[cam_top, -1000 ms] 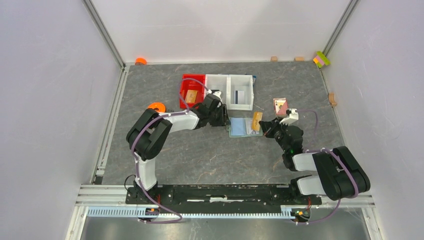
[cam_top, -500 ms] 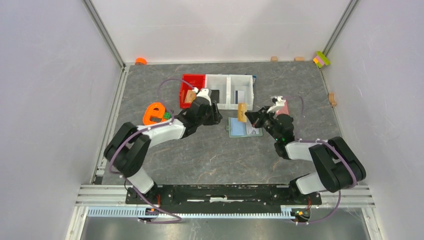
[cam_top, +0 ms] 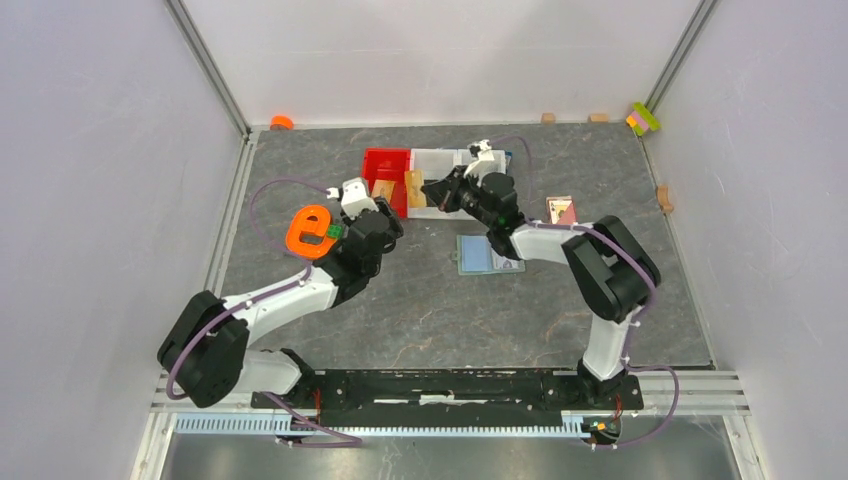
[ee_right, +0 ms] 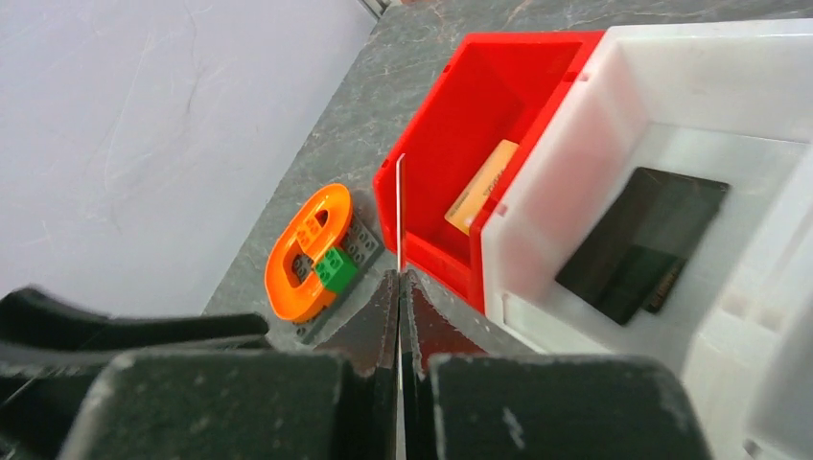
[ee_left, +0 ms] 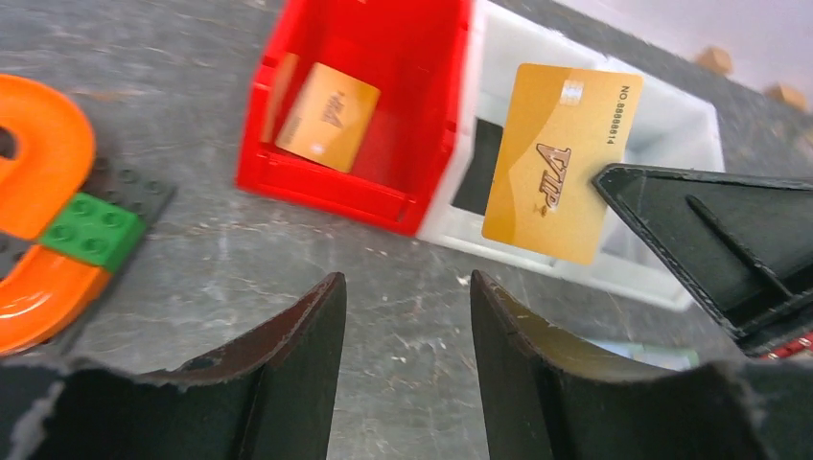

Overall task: Take the credit cards out of the card holder
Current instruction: Place the credit card in the storage box.

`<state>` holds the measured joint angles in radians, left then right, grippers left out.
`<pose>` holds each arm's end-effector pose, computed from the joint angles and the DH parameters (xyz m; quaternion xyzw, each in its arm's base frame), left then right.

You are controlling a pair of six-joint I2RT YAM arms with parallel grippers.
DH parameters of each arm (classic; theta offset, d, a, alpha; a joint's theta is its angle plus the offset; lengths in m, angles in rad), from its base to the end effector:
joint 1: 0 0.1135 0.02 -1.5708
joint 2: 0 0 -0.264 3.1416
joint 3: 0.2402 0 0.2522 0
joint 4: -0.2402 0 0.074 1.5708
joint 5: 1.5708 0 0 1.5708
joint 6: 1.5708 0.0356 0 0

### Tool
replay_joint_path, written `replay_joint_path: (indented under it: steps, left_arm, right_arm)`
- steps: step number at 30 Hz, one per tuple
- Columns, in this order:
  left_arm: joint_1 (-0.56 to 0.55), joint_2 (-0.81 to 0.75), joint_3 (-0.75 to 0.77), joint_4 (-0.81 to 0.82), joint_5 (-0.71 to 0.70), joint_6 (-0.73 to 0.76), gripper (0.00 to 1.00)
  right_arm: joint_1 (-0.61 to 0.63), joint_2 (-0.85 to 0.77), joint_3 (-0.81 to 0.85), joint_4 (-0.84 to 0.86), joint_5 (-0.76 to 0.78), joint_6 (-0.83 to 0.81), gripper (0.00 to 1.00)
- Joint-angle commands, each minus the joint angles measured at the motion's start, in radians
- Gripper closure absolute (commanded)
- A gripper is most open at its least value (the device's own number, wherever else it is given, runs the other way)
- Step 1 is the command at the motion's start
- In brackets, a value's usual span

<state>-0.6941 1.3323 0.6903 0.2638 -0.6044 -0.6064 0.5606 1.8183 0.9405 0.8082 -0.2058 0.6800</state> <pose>0.2326 -0.1672 0.2333 -0.1323 0.7965 -0.1286 0.5758 0.3314 0.2167 0.2118 -0.0265 0.7303 0.4555 0.5084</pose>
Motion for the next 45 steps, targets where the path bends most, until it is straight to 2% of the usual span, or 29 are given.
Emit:
replay_joint_path:
  steps: [1,11,19,21,23,25,29,34,41,45]
  left_arm:
    - [-0.016,-0.059,-0.029,0.050,-0.262,-0.053,0.43]
    - [-0.030,-0.040,-0.016,0.058,-0.225,-0.036,0.42]
    - [-0.030,-0.030,-0.014,0.060,-0.228,-0.023,0.42]
    - [-0.030,-0.025,-0.011,0.060,-0.226,-0.021,0.42]
    - [-0.030,-0.018,-0.008,0.060,-0.222,-0.017,0.42]
    - [-0.030,-0.011,-0.005,0.060,-0.216,-0.013,0.42]
    - [-0.030,0.009,0.011,0.060,-0.170,0.014,0.42]
    - [-0.030,0.049,0.042,0.057,-0.059,0.081,0.42]
    - [-0.030,0.117,0.089,0.038,0.158,0.152,0.42]
    - [-0.030,0.171,0.102,0.039,0.275,0.138,0.41]
  right_arm:
    - [0.024,0.118,0.151,-0.020,0.013,0.070,1.00]
    - [0.087,0.309,0.420,-0.072,0.058,0.096,1.00]
    - [0.117,0.442,0.605,-0.161,0.150,0.105,0.99]
    - [0.120,0.464,0.638,-0.182,0.170,0.101,0.85]
    - [0.120,0.466,0.648,-0.202,0.197,0.093,0.63]
    - [0.119,0.453,0.641,-0.214,0.200,0.076,0.58]
    - [0.117,0.368,0.570,-0.221,0.234,-0.012,0.56]
    - [0.108,0.170,0.406,-0.242,0.271,-0.182,0.54]
    - [0.085,-0.121,0.124,-0.332,0.357,-0.356,0.38]
    - [0.071,-0.264,-0.069,-0.356,0.412,-0.380,0.37]
